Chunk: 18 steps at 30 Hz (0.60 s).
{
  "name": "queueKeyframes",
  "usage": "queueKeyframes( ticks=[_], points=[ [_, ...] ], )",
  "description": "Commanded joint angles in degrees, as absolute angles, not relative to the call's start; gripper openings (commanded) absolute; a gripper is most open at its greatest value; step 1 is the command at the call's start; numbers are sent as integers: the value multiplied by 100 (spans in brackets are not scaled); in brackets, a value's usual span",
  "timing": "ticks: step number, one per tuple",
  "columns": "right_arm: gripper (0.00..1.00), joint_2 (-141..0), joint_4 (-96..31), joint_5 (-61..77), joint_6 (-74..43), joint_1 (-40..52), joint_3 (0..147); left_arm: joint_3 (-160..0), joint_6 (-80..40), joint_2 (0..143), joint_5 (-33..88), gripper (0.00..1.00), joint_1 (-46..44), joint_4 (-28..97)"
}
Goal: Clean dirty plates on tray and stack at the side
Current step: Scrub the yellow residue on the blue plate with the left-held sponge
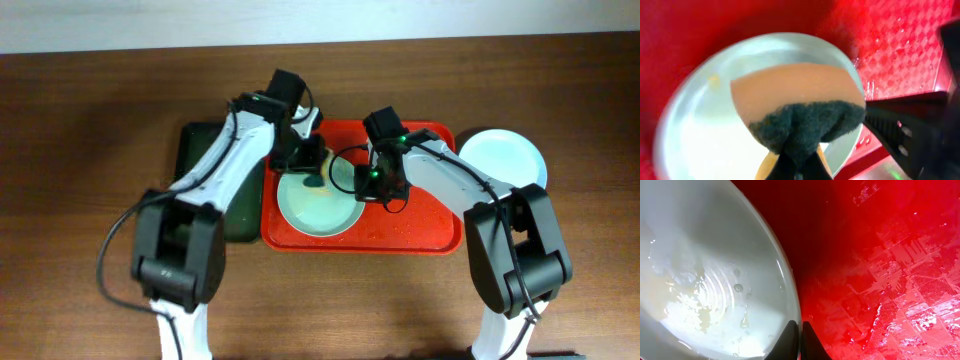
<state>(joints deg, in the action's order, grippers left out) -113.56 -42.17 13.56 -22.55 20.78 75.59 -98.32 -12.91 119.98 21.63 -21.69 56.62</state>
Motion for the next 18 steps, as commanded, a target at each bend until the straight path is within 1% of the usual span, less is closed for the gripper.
queueKeyframes(
  ticks=[1, 4, 8, 14, 18],
  points=[
    [4, -11375, -4244, 1406, -2281, 2137, 7585, -9872, -1194, 11754, 1190, 1, -2165, 6123],
    [4, -11375, -4257, 1406, -2281, 2137, 7585, -9546, -1197, 11764, 974, 1, -2165, 6029],
    [4, -11375, -4259, 1406, -2281, 2137, 7585, -9045, -1369, 11815, 1031, 0, -2165, 5863],
    [4, -11375, -4254, 1409, -2281, 2137, 7585, -8956, -1367, 11948, 1111, 0, -2165, 5743],
    [4, -11375, -4252, 1409, -2279, 2137, 7585, -8956, -1369, 12289, 1111, 0, -2163, 5610]
  ],
)
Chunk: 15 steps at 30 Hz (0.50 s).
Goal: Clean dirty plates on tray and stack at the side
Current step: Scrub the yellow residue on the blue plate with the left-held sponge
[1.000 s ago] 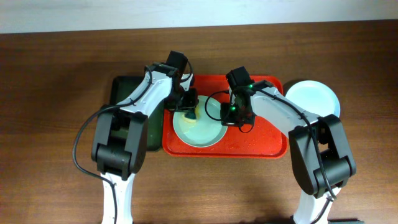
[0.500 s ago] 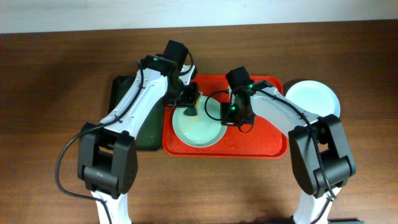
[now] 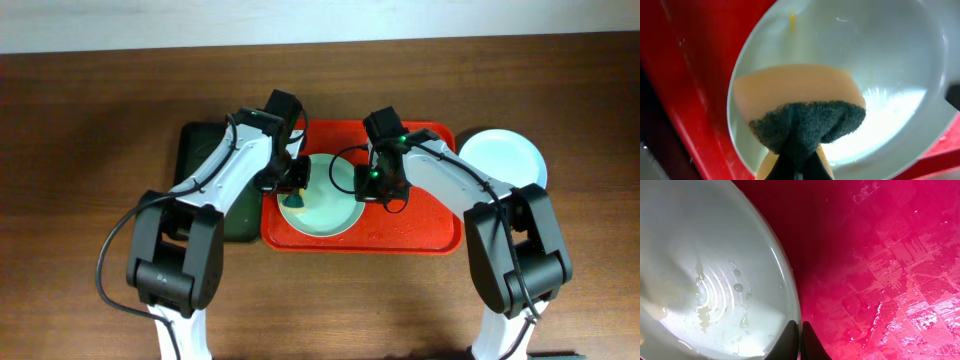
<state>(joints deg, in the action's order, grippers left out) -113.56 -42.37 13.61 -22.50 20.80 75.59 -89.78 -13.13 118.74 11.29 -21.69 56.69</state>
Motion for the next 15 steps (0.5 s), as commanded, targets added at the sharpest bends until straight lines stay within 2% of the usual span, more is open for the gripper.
queueKeyframes(
  ticks=[1, 12, 15],
  points=[
    [4, -11375, -4254, 1409, -2279, 2137, 7585, -8956, -1369, 12383, 1107, 0, -2156, 5540],
    [4, -11375, -4211, 1413, -2276, 2139, 7585, -8956, -1562, 12602, 1483, 0, -2036, 4696],
    [4, -11375, -4169, 1546, -1964, 2143, 7585, -8956, -1566, 12602, 1594, 0, -2036, 4466]
  ],
)
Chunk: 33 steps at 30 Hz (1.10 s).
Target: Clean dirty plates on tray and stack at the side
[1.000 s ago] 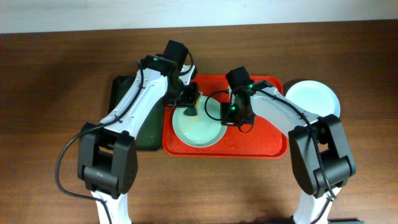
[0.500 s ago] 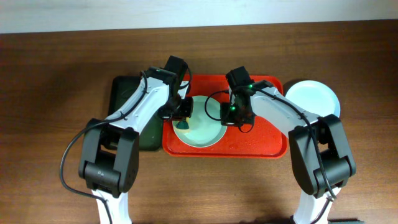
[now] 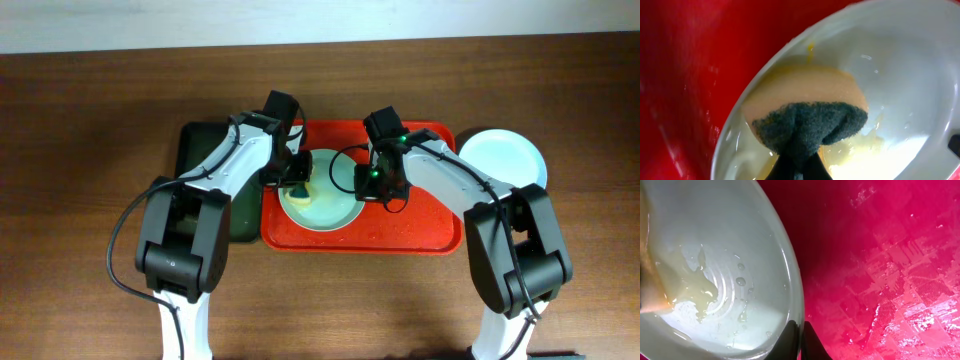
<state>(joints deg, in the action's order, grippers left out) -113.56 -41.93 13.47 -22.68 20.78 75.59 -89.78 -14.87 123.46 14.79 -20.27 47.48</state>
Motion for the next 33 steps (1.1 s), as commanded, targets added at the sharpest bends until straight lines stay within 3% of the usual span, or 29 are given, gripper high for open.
queueKeyframes(
  ticks=[1, 12, 18, 22, 26, 33],
  points=[
    [4, -11375, -4171, 1579, -1907, 2143, 7585, -8956, -1564, 12602, 1699, 0, -2038, 4418],
    [4, -11375, -4158, 1625, -1822, 2143, 7585, -8956, -1559, 12680, 1918, 0, -2123, 4106],
    [4, -11375, -4160, 1623, -1822, 2143, 7585, -9045, -1319, 12722, 3315, 0, -2134, 3765],
    [4, -11375, -4160, 1619, -1822, 2143, 7585, -9618, -1144, 12427, 3454, 0, -2021, 4241],
    [4, -11375, -4174, 1599, -1822, 2143, 7585, -9821, -1118, 11775, 2602, 0, -1837, 4687],
    [4, -11375, -4156, 1581, -1824, 2141, 7585, -9819, -1103, 11091, -145, 0, -1256, 6117]
  ],
)
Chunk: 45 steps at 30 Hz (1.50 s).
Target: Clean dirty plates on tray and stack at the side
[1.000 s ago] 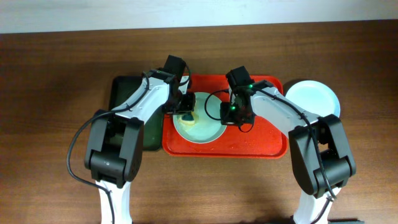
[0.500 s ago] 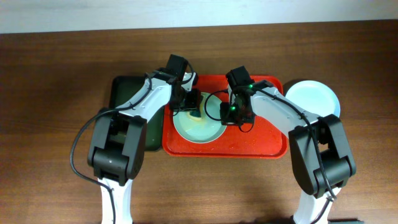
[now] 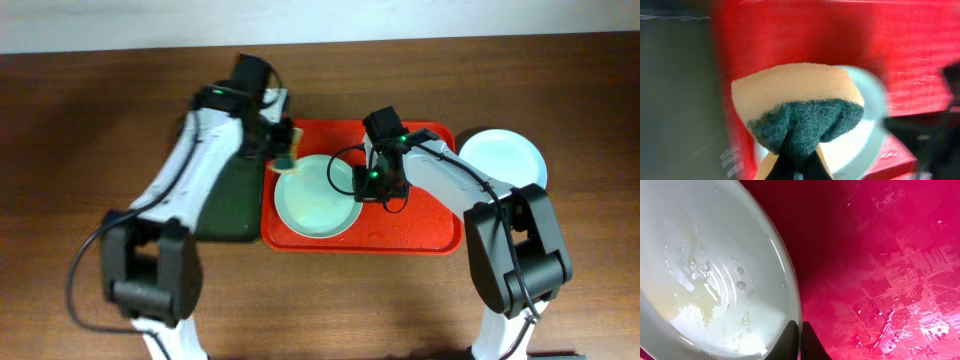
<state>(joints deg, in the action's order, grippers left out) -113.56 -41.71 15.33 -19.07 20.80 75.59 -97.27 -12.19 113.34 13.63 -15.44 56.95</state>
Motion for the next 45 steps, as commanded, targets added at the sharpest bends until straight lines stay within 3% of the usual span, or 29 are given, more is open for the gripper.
queueKeyframes(
  ticks=[1, 5, 16, 27, 33, 38, 45],
  points=[
    [4, -11375, -4156, 1584, -1824, 2143, 7585, -9808, -1103, 11107, -390, 0, -1155, 6344],
    [4, -11375, -4156, 1584, -1824, 2143, 7585, -9494, -1059, 11214, -589, 0, -860, 6624],
    [4, -11375, -4213, 1581, -1824, 2141, 7585, -8147, -779, 11314, -738, 0, -631, 5395],
    [4, -11375, -4215, 1581, -1824, 2143, 7585, -8138, -784, 11268, -735, 0, -633, 5347],
    [4, -11375, -4217, 1581, -1824, 2143, 7585, -8611, -928, 10298, -580, 0, -652, 5714],
    [4, -11375, -4193, 1581, -1824, 2141, 7585, -8608, -998, 9666, -104, 0, -1055, 5356],
    [4, -11375, -4176, 1584, -1852, 2141, 7585, -8243, -1638, 10064, -75, 0, -2204, 4121]
  ],
)
